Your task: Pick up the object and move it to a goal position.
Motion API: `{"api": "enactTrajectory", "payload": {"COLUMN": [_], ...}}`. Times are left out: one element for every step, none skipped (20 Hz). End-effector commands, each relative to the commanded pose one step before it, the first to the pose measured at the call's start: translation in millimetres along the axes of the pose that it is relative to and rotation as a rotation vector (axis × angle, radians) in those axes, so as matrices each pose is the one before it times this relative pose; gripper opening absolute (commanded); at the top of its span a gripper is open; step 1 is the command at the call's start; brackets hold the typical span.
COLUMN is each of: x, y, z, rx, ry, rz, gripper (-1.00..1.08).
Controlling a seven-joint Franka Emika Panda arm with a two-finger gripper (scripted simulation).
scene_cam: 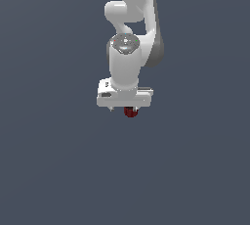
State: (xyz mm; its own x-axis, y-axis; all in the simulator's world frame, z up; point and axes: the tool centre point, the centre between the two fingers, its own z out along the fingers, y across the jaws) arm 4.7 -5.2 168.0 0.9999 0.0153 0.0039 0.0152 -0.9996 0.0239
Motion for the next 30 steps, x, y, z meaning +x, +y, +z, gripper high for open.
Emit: {"api": "enactTrajectory", "payload": {"x": [0.00,0.23,0.35,0.72,1.04,1.13,0.87,0.60,0.29,-0.11,-0.21,-0.27,-0.32,-0.40,-0.53,-0.66,-0.78,-0.87,-0.97,-1.08,-1.20,-1.30,-1.42,-1.53,-1.63,-1.74,-1.84,-1.94,-2.04,-2.13], "y": [0.01,0.21,1.06,1.60,2.20,2.40,1.80,1.16,0.49,-0.21,-0.28,-0.24,-0.10,-0.05,-0.10,-0.22,-0.27,-0.32,-0.34,-0.41,-0.47,-0.53,-0.60,-0.69,-0.78,-0.88,-0.99,-1.10,-1.23,-1.37], "z": [0.00,0.18,-0.64,-0.58,-0.74,-0.87,-0.67,-0.45,-0.22,-0.12,0.33,0.22,0.23,0.28,0.37,0.47,0.55,0.61,0.67,0.75,0.83,0.90,0.97,1.04,1.10,1.17,1.23,1.29,1.35,1.41], "rx": [0.00000,0.00000,-0.00069,-0.00085,-0.00116,-0.00131,-0.00100,-0.00066,-0.00030,0.00000,0.00031,0.00021,0.00018,0.00020,0.00028,0.00037,0.00044,0.00049,0.00052,0.00058,0.00063,0.00067,0.00071,0.00075,0.00078,0.00081,0.00083,0.00084,0.00085,0.00085], "ry": [0.00000,0.00000,0.00186,0.00232,0.00309,0.00339,0.00250,0.00156,0.00061,0.00000,-0.00064,-0.00014,0.00015,0.00030,0.00033,0.00029,0.00030,0.00037,0.00046,0.00051,0.00057,0.00064,0.00071,0.00079,0.00087,0.00095,0.00104,0.00113,0.00122,0.00132], "rz": [0.00000,0.00000,0.00090,0.00124,0.00185,0.00242,0.00227,0.00195,0.00139,0.00000,-0.00137,-0.00275,-0.00396,-0.00525,-0.00665,-0.00807,-0.00933,-0.01057,-0.01178,-0.01317,-0.01454,-0.01590,-0.01729,-0.01871,-0.02013,-0.02155,-0.02298,-0.02440,-0.02584,-0.02725], "gripper": [0.68,0.68,0.68,0.68,0.68,0.68,0.68,0.68,0.68,0.68,0.68,0.68,0.68,0.68,0.68,0.68,0.68,0.68,0.68,0.68,0.68,0.68,0.68,0.68,0.68,0.68,0.68,0.68,0.68,0.68]}}
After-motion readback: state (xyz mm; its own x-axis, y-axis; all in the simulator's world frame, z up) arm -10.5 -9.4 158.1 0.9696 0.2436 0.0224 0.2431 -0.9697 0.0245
